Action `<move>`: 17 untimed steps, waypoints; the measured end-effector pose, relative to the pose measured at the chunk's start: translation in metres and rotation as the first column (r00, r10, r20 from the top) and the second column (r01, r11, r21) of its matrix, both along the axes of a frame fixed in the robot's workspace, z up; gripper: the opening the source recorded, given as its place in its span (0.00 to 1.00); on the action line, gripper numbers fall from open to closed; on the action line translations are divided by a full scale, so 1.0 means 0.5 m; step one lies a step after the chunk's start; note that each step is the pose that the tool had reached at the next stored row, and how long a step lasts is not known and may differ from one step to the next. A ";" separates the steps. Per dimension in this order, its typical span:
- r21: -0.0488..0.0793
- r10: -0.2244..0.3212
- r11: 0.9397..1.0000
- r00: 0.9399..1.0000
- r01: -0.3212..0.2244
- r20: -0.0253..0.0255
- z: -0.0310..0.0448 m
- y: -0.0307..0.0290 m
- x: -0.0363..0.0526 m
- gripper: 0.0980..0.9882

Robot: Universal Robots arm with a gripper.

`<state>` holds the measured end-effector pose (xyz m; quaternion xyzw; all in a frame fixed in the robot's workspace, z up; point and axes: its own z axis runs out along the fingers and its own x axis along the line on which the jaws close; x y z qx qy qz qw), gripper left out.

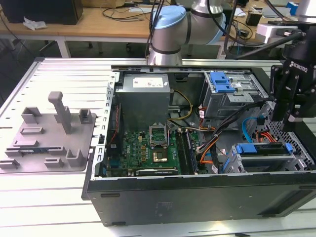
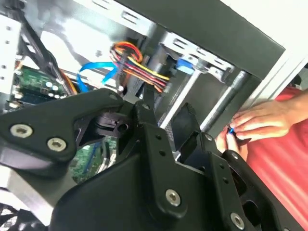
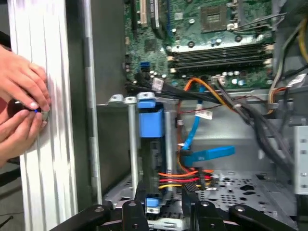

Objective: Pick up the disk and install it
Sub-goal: 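Insert the second disk wire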

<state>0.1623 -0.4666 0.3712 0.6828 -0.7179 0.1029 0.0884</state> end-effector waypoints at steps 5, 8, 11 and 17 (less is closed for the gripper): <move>-0.002 0.000 1.000 1.000 0.000 0.000 0.001 0.036 -0.008 0.37; -0.005 0.000 1.000 1.000 0.000 -0.001 0.003 0.040 -0.028 0.37; -0.010 0.000 1.000 1.000 0.000 -0.003 0.006 0.042 -0.042 0.37; -0.079 0.000 0.997 1.000 0.000 -0.005 0.007 0.047 -0.057 0.37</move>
